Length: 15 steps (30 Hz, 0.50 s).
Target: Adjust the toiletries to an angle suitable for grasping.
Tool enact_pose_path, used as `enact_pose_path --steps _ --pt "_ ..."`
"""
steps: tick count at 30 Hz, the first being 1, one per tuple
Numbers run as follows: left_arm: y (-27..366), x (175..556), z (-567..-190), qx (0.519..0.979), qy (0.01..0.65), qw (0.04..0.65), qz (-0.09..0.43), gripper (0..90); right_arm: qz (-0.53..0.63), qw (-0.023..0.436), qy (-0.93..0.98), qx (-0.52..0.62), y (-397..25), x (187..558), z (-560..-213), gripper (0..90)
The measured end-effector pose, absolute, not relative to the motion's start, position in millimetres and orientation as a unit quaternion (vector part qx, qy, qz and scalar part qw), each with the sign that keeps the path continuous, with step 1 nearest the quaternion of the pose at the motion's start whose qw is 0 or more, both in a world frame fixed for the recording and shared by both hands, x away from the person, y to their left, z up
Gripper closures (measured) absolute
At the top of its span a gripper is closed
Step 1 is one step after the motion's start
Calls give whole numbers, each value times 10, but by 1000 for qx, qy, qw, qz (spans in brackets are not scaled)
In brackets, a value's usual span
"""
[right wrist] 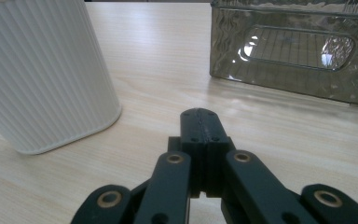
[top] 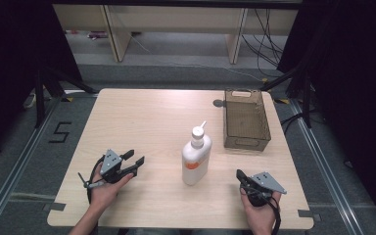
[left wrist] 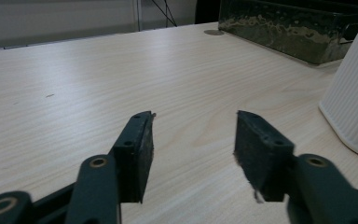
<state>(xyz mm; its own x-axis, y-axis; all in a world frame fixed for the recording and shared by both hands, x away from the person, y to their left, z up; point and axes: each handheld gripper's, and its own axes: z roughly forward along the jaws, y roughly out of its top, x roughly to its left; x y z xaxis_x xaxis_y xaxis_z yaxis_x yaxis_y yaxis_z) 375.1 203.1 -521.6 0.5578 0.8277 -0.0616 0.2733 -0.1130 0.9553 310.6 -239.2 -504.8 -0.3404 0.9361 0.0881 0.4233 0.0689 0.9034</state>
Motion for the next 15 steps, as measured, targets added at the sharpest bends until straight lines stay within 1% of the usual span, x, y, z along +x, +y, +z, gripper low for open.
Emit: enact_pose_path --steps 1,2,3,4,6,7,8,9,10,13,14,15 --pt "2031 3751 -5216 700 393 537 258 534 461 278 676 503 -2392 3106 -5048 900" --pt "2022 3750 -5215 702 387 540 257 534 460 277 678 502 -2390 3106 -5052 900" --pt "2012 3742 -5204 706 382 537 258 564 459 277 678 502 -2389 3106 -5053 900" --pt "1997 3720 -5177 711 376 535 260 616 463 270 676 507 -2364 3106 -5060 900" --pt "1983 3713 -5167 711 370 540 258 665 464 268 677 504 -2366 3099 -5053 900" --pt "1958 3678 -5127 717 361 538 257 698 463 279 679 497 -2358 3106 -5058 900" --pt "1939 3669 -5119 716 357 545 252 726 456 262 681 510 -2340 3063 -5028 900" --pt "1939 3669 -5119 716 357 545 252 757 456 262 681 510 -2340 3063 -5028 900" --pt "1863 3604 -5066 719 346 555 236 796 465 268 685 493 -2322 3086 -5045 900" --pt "1693 3483 -4969 729 312 572 209 863 464 267 692 484 -2287 3083 -5049 900" --pt "1620 3437 -4934 731 301 580 198 873 464 271 692 482 -2276 3090 -5052 900" --pt "1620 3437 -4934 731 301 580 198 886 464 271 692 482 -2276 3090 -5052 900"
